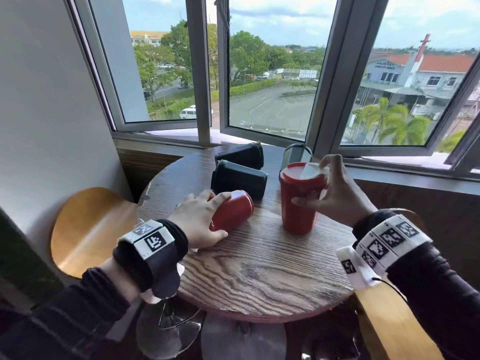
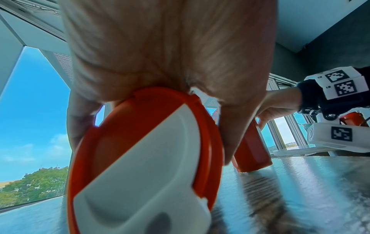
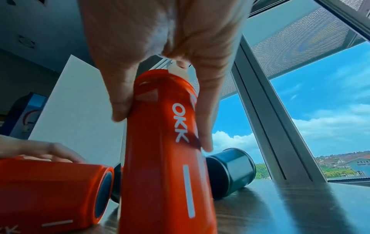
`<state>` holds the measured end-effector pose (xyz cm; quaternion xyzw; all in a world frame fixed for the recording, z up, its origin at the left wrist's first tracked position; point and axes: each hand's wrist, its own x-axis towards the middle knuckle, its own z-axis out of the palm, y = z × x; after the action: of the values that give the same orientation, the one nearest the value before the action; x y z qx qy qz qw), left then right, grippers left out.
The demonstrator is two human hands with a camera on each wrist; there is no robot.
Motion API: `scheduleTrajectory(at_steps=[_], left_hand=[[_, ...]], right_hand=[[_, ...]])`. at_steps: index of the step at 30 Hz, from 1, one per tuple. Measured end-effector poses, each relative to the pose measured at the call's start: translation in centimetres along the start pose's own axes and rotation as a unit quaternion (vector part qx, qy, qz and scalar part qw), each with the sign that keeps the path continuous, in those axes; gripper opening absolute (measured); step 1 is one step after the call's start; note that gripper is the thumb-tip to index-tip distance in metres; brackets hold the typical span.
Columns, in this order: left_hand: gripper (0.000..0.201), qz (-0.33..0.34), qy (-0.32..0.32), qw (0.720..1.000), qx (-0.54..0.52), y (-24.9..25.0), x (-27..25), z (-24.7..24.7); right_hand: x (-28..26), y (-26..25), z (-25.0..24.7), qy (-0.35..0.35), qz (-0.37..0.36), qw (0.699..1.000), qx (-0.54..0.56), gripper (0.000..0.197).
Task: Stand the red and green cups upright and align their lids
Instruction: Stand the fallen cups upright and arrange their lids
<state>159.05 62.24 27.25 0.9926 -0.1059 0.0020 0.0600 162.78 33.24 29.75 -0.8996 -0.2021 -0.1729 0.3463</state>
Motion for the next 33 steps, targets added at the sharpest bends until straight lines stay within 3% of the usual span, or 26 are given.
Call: scheduleTrajectory(at_steps=[8, 12, 16, 20, 23, 26, 33], left_hand=[[0.08, 0.001, 0.001, 1.0, 0.002, 0.1, -0.2, -0.2], [0.08, 0.002, 0.002, 1.0, -0.002, 0.2, -0.3, -0.2], [0.083, 0.005, 0.006, 1.0, -0.016, 0.3, -0.4, -0.3], [0.098, 0.021, 0.024, 0.995, -0.095, 0.0, -1.0, -0.9], [0.108, -0.01, 0.036, 0.992, -0.119, -0.7, -1.5, -1.4], [0.117, -0.065, -0.009, 0.992, -0.108, -1.4, -2.1, -1.4], [0.092, -0.074, 0.014, 0.99, -0.123, -1.3, -2.3, -1.7]], right_hand=[[0.2, -1.1, -1.4, -0.047, 0.04, 0.996, -0.068, 0.086], [1.1, -2.0, -1.2, -0.08, 0.019, 0.991, -0.105, 0.086], [1.1, -2.3, -0.9, -0.077, 0.025, 0.992, -0.102, 0.073], [0.7, -2.7, -0.9, -0.059, 0.034, 0.992, -0.102, 0.06], [0.7, -2.9, -0.9, -0.06, 0.038, 0.992, -0.104, 0.059], [0.7, -3.0, -0.9, -0.059, 0.042, 0.992, -0.104, 0.06], [0.6, -3.1, -0.9, -0.058, 0.045, 0.992, -0.106, 0.058]])
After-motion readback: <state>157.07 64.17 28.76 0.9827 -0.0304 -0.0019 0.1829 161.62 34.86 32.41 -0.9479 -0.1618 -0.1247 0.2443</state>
